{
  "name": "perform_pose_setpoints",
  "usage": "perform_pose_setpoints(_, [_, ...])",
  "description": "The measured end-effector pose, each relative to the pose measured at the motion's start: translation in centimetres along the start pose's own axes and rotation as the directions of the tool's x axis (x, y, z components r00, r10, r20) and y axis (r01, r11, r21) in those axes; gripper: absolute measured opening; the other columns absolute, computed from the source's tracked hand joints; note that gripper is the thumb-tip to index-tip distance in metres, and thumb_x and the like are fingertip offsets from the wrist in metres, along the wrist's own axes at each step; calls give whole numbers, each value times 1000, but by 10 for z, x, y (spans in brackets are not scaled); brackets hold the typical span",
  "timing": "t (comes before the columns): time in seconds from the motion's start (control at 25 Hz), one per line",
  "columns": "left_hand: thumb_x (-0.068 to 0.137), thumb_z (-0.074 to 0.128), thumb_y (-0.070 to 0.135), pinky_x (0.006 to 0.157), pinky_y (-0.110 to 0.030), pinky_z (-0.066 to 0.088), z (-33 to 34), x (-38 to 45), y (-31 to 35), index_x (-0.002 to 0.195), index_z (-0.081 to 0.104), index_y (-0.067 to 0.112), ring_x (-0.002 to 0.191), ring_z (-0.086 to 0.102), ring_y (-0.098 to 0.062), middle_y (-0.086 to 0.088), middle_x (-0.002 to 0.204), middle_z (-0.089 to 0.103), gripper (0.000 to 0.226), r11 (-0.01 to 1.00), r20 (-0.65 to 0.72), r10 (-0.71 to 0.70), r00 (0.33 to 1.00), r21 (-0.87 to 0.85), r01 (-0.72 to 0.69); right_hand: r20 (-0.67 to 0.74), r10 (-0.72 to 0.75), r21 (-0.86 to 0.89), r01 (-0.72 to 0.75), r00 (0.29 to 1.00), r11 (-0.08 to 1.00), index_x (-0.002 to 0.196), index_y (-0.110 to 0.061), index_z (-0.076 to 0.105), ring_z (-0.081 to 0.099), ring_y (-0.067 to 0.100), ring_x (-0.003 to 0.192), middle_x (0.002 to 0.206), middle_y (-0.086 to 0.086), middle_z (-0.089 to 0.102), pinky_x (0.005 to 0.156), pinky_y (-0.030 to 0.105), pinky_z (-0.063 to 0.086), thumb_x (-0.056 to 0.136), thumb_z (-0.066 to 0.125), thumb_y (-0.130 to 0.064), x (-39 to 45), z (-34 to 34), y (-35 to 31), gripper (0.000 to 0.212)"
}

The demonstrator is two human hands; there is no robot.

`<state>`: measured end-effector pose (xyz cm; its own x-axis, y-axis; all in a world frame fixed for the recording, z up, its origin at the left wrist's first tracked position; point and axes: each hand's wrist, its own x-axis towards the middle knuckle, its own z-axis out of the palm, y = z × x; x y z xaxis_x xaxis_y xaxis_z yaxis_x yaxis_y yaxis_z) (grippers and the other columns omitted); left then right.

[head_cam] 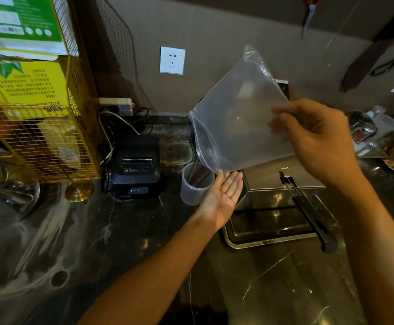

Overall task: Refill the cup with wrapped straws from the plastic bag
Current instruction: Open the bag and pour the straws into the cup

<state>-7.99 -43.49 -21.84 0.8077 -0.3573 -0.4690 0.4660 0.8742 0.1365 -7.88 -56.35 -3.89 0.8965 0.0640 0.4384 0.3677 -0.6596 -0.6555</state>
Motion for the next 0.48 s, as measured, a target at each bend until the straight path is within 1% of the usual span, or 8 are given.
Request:
perform_pose_setpoints(0.08, [105, 54, 23, 101, -40, 50, 6, -6, -4, 125, 61, 2, 135, 57, -28, -18, 120, 70, 30, 1000, 3, -10, 1000, -8, 10, -20, 5, 9, -5, 1000, 1000, 118, -19, 72, 75, 7, 88, 96, -3, 77, 87, 30, 60, 103, 58, -15, -5, -11, -3, 21])
perform_pose_setpoints(0.12, [104, 56, 22, 98, -40, 52, 10, -9, -6, 118, 64, 2, 128, 62, -28, -18, 117, 71, 25, 1000, 7, -15, 1000, -10, 15, -34, 6, 15, -5, 999, 1000, 119, -16, 72, 75, 8, 88, 97, -1, 77, 86, 29, 60, 104, 58, -14, -8, -16, -5, 21])
perform_pose_setpoints(0.2, [103, 57, 22, 97, -40, 52, 14, -17, -9, 113, 65, 3, 113, 67, -27, -18, 116, 72, 22, 1000, 17, -23, 1000, 4, 23, -69, -4, 28, 6, 998, 1000, 119, -12, 72, 74, 6, 86, 96, -2, 76, 85, 24, 59, 104, 57, -12, -15, -25, -7, 21])
perform_pose_setpoints(0.24, [103, 58, 22, 98, -40, 53, 15, -20, -10, 113, 65, 4, 110, 68, -26, -18, 118, 71, 22, 1000, 25, -22, 999, 18, 22, -86, -10, 32, 13, 996, 999, 119, -13, 71, 73, 1, 86, 95, -5, 75, 83, 19, 58, 104, 57, -11, -20, -29, -9, 21])
perform_pose_setpoints(0.32, [103, 58, 23, 101, -39, 52, 17, -27, -13, 118, 64, 6, 111, 68, -25, -17, 121, 71, 24, 999, 48, -11, 999, 43, 9, -123, -15, 45, 20, 992, 999, 119, -14, 69, 71, -4, 86, 95, -9, 72, 81, 14, 56, 104, 55, -10, -31, -38, -11, 20])
perform_pose_setpoints(0.4, [103, 59, 23, 102, -39, 52, 15, -32, -15, 123, 63, 6, 113, 68, -25, -17, 124, 72, 27, 998, 73, -4, 997, 60, 0, -172, 15, 74, -2, 985, 997, 119, -17, 67, 72, 3, 91, 99, -3, 73, 81, 18, 58, 105, 55, -12, -45, -47, -6, 20])
perform_pose_setpoints(0.48, [102, 59, 20, 101, -38, 52, 11, -37, -18, 129, 62, 5, 113, 69, -25, -18, 129, 71, 31, 998, 89, 0, 996, 62, -6, -195, 102, 143, -74, 975, 987, 120, -19, 67, 74, 10, 95, 104, -2, 74, 81, 23, 61, 105, 55, -14, -62, -55, 5, 19])
